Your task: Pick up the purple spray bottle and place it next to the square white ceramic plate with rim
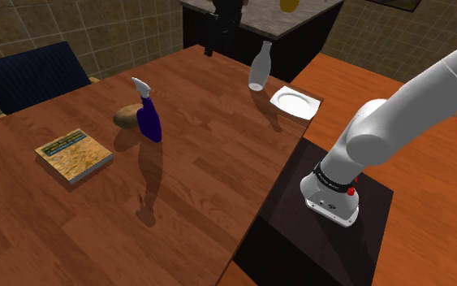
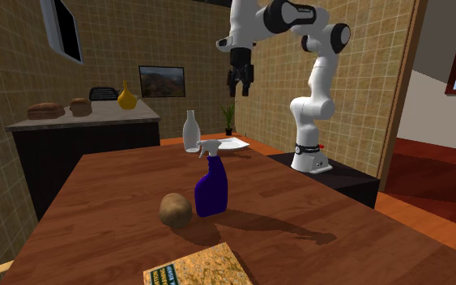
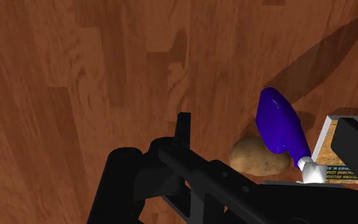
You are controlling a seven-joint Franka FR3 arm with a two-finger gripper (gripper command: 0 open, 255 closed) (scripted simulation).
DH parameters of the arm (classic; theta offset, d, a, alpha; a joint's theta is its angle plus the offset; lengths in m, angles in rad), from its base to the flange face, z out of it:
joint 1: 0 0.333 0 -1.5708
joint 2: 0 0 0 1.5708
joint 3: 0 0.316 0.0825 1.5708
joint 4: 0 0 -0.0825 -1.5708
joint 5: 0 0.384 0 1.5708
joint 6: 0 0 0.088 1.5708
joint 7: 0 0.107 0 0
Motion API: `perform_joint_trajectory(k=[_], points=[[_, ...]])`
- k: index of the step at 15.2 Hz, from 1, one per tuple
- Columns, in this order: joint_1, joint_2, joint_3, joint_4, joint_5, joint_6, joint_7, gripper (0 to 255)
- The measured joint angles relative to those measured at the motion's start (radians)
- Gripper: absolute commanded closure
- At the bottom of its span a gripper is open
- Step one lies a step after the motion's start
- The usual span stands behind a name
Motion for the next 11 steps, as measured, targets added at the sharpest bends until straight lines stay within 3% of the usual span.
perform_joint_trajectory(k=[11], points=[[0.065,0.414,0.119,0.308,-0.138,0.064,0.18,0]])
